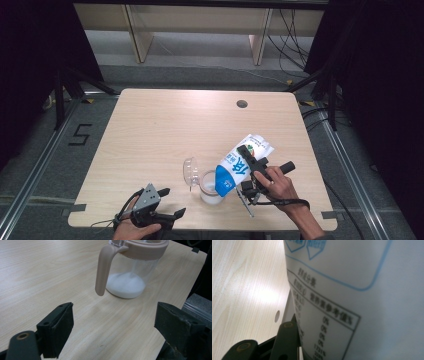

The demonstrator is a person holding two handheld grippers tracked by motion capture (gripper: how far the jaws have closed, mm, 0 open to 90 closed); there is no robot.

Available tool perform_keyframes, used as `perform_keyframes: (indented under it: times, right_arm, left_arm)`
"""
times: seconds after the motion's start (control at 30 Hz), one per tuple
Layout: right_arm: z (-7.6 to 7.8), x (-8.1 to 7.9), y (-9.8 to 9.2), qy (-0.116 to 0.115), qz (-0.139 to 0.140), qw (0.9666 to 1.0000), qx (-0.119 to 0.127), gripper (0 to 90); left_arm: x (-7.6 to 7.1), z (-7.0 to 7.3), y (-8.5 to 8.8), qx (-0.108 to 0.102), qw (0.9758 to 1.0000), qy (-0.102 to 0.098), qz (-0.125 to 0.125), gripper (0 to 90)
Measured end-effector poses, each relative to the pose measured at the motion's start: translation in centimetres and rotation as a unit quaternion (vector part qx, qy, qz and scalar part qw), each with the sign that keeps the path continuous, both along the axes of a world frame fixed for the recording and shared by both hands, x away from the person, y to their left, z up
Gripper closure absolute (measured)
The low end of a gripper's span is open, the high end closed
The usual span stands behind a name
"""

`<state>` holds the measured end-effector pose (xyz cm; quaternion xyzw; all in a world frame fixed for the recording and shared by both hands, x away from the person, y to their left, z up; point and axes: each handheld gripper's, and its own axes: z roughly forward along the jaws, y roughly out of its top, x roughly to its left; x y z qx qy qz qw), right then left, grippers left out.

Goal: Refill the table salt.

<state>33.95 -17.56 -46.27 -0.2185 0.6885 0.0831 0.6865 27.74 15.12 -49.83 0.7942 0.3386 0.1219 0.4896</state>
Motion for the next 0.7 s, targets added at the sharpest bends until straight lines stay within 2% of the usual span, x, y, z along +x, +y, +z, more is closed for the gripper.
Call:
perform_keyframes:
  times: [0.07, 0.1, 0.23, 0.3, 0.7]
  right_arm:
    - [-0.01, -0.01, 0.01, -0.001, 0.001, 1.0000, 0.000, 60.1]
    - [0.18, -0.02, 0.08, -0.009, 0.005, 0.9999, -0.010, 60.2]
    - [0.02, -0.01, -0.01, -0.002, 0.001, 1.0000, 0.000, 60.4]
    - [0.20, -0.03, 0.06, -0.010, 0.006, 0.9999, -0.010, 60.5]
    - [0.25, -0.05, 0.01, -0.013, 0.005, 0.9999, -0.010, 61.4]
  left_arm:
    - [0.00, 0.00, 0.00, 0.000, 1.0000, 0.000, -0.001, 15.2]
    - [0.00, 0.00, 0.00, 0.000, 1.0000, 0.000, -0.001, 15.2]
    - [0.01, -0.04, -0.02, -0.004, 1.0000, 0.000, 0.000, 15.2]
    - [-0.03, 0.01, 0.00, -0.001, 1.0000, 0.001, 0.002, 15.2]
    - [-0.02, 0.01, 0.00, 0.000, 1.0000, 0.000, 0.001, 15.2]
